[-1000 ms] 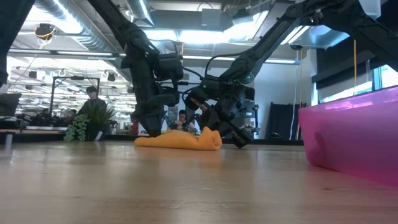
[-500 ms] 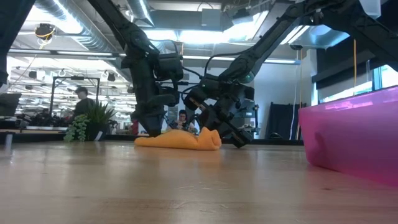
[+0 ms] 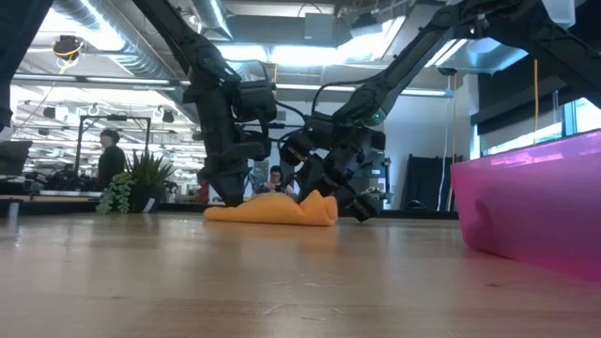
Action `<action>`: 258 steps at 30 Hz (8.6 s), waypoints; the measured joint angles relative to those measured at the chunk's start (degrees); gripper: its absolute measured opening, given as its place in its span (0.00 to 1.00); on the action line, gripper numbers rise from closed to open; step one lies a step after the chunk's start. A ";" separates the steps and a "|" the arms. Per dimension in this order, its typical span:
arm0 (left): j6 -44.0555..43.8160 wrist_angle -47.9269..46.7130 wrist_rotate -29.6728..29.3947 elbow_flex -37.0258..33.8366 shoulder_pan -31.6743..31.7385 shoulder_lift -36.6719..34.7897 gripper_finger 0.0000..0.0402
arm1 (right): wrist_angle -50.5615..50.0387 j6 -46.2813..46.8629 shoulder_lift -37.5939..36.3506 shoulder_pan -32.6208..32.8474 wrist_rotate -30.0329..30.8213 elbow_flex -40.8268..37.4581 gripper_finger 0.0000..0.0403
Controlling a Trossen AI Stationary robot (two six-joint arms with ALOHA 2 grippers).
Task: Roll microfiber towels into tight, uniform cylinder then place into a basket
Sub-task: Roll the orange microfiber towel, then put the orange microfiber towel into the red bin
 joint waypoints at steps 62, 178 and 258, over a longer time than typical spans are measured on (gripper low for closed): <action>0.00 7.08 -0.16 -0.15 -0.02 0.17 0.00 | -6.87 -43.63 -25.39 18.37 37.48 0.15 0.32; 2.80 11.46 -5.10 -0.04 -2.80 0.00 0.18 | 1.70 -56.84 -3.90 13.78 39.32 0.10 0.05; 7.88 -9.29 -2.49 0.00 -0.55 -49.51 0.26 | -49.10 8.23 -27.62 67.87 43.79 0.12 0.05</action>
